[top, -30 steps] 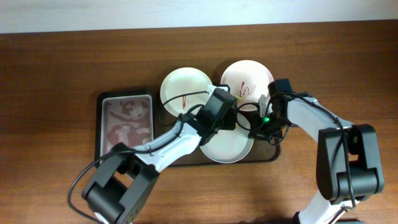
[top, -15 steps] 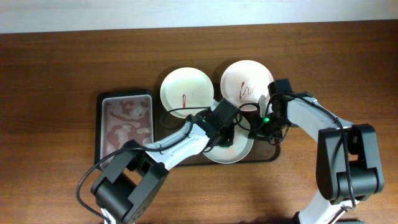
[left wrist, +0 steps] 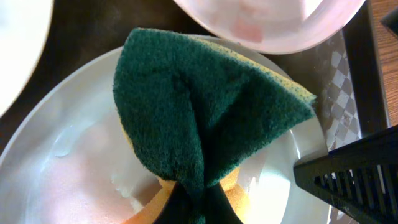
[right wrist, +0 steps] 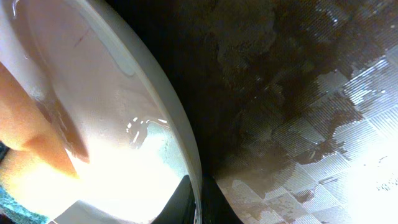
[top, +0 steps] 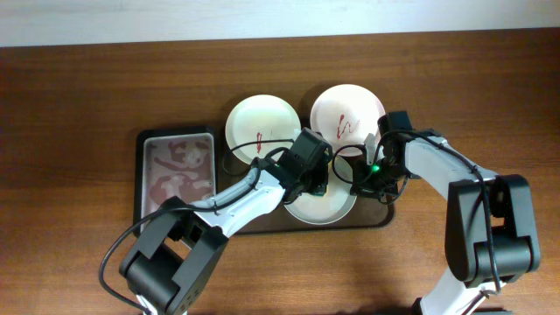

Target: Clean dirty plates on tray and stack at the side

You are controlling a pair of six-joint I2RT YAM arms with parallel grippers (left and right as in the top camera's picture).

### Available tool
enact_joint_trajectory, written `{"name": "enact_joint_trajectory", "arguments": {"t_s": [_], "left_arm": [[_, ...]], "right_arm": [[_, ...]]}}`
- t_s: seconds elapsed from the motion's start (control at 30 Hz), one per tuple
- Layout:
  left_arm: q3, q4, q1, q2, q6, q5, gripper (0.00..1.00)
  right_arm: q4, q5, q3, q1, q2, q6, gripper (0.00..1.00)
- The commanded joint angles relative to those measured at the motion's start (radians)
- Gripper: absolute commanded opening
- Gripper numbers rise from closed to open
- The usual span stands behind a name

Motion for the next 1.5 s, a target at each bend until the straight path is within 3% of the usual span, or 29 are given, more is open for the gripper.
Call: {"name": "enact_joint_trajectory", "arguments": {"t_s": [0.0, 0.23, 0.6, 0.73, 0.87, 1.1, 1.47], "left_arm": [[-0.005, -0.014, 0.002, -0.016, -0.004, 0.0, 0.0], [-0.009, -0.28, -0.01, -0.016, -0.003, -0.064, 0.0], [0.047, -0.236, 0.099, -0.185, 0.01, -0.067, 0.0], [0.047, -0.32, 0.136, -0.219, 0.009, -0.068, 0.0], [0.047, -0.47, 0.202, -0.22, 0.009, -0.067, 0.0], [0.047, -0.568, 0.319, -0.22, 0.145, -0.064, 0.0], [0.047, -0.581, 0.385, -0.22, 0.214, -0.004, 0.0]], "right_arm": [[-0.011, 0.018, -0.003, -0.003, 0.016, -0.005, 0.08], [-0.03, 0.063, -0.003, -0.003, 0.016, -0.005, 0.08], [-0.023, 0.071, -0.003, -0.003, 0.016, -0.005, 0.09], [-0.019, 0.07, -0.003, -0.003, 0.016, -0.005, 0.13], [-0.018, 0.07, -0.003, -0.003, 0.016, -0.005, 0.04], [-0.042, 0.051, -0.002, -0.003, 0.011, -0.006, 0.04], [-0.073, 0.13, 0.01, -0.003, -0.215, -0.006, 0.04]]}}
